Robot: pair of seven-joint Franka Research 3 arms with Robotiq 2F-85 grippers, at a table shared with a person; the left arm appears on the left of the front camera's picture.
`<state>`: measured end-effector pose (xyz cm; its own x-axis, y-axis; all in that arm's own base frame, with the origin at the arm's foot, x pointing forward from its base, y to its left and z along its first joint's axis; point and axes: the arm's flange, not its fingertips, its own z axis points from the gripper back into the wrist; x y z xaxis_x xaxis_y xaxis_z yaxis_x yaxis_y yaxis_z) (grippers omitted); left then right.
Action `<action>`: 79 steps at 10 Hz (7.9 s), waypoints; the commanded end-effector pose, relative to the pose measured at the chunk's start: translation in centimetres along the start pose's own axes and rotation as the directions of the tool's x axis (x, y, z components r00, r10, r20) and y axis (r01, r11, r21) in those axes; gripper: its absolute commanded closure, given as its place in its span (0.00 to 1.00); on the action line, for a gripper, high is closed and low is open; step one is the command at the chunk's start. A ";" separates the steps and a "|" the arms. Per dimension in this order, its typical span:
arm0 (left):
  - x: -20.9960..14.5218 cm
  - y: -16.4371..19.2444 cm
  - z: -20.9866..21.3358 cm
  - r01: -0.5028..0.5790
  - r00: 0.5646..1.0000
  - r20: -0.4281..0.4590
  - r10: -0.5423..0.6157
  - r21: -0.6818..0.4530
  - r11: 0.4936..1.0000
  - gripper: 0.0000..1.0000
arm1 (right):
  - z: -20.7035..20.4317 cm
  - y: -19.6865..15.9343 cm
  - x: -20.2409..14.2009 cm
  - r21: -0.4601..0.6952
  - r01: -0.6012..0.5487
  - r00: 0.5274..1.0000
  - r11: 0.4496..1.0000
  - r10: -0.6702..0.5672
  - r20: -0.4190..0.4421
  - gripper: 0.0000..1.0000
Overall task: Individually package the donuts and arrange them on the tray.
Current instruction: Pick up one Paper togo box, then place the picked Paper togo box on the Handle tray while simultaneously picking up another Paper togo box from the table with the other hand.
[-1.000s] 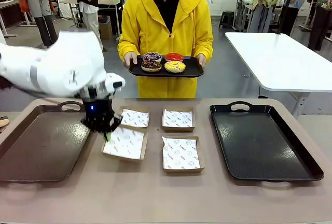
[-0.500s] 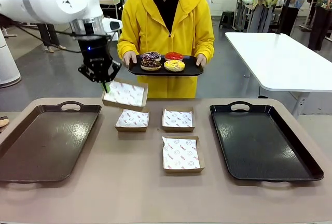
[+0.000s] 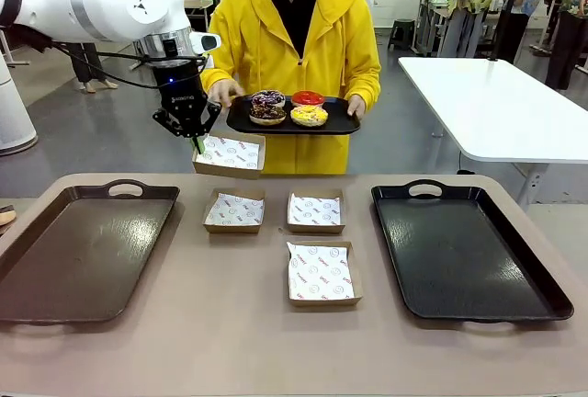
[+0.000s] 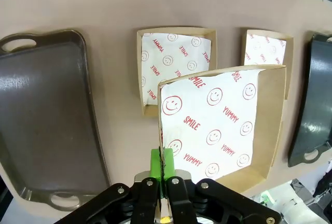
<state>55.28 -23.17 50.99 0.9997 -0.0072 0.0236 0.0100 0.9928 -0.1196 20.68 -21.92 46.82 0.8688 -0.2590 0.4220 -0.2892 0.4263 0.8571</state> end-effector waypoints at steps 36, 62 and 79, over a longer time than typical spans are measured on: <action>-3.0 4.1 4.8 0.071 0.997 0.022 -0.074 0.087 0.994 0.99 | -10.2 8.0 5.7 -0.251 -0.037 0.933 0.967 -0.057 -0.355 0.00; -5.9 22.3 -1.7 0.176 0.984 -0.052 -0.171 0.105 0.979 0.99 | -41.7 11.1 -2.0 -0.697 -0.298 0.818 0.652 -0.202 -0.538 0.00; -13.3 23.9 -5.8 0.081 0.997 -0.011 -0.080 0.094 0.992 0.99 | -49.2 4.8 -4.9 -0.717 -0.331 0.829 0.613 -0.174 -0.531 0.00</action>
<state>42.24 -0.15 41.91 0.9969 -0.0757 0.0220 0.0763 0.9968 -0.0233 34.82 24.04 34.31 0.9843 0.1714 0.0429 -0.1763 0.9687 0.1746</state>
